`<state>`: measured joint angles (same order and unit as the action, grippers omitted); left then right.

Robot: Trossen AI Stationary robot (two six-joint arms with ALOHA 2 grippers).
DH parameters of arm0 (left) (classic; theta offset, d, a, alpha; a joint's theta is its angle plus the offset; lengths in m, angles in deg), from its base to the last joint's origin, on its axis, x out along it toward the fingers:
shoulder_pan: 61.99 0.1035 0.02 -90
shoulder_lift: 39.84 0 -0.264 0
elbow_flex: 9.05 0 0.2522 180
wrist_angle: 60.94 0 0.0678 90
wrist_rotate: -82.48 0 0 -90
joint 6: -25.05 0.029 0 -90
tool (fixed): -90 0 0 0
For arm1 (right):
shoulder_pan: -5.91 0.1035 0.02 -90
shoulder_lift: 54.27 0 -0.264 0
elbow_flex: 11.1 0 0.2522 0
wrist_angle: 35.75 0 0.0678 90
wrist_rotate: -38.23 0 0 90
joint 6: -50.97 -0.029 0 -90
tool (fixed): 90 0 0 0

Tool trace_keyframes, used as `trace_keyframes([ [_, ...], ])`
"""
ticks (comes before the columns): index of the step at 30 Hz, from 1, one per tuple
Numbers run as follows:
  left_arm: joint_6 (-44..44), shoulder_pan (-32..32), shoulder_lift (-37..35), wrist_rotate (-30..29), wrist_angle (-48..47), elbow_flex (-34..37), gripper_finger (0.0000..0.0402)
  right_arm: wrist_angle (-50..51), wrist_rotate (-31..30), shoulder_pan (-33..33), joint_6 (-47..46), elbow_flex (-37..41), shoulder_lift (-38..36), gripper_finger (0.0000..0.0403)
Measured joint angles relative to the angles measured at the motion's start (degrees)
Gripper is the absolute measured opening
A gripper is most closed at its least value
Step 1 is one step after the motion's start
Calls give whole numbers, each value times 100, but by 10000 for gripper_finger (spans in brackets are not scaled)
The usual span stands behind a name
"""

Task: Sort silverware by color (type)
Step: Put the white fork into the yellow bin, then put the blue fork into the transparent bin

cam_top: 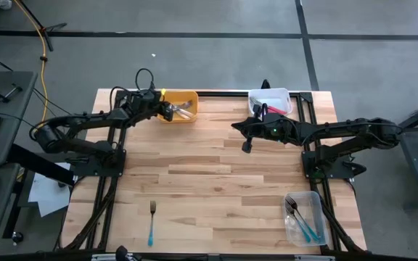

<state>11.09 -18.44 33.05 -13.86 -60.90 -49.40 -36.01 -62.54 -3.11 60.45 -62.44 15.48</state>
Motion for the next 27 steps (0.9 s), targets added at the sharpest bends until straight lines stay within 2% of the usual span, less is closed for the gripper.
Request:
trace_keyframes([
  [9,290,-2,-575,13,-262,-9,103,0,0,0,0,0,0,0],
  [17,615,-28,-1346,-5,-1337,-281,103,0,0,0,0,0,0,0],
  [19,667,-108,-1540,173,-1525,-283,98,0,0,0,0,0,0,0],
  [22,848,-419,-1816,514,-1950,-284,88,0,0,0,0,0,0,0],
  [27,817,-1467,-2215,490,-2690,-284,64,0,0,0,0,0,0,0],
])
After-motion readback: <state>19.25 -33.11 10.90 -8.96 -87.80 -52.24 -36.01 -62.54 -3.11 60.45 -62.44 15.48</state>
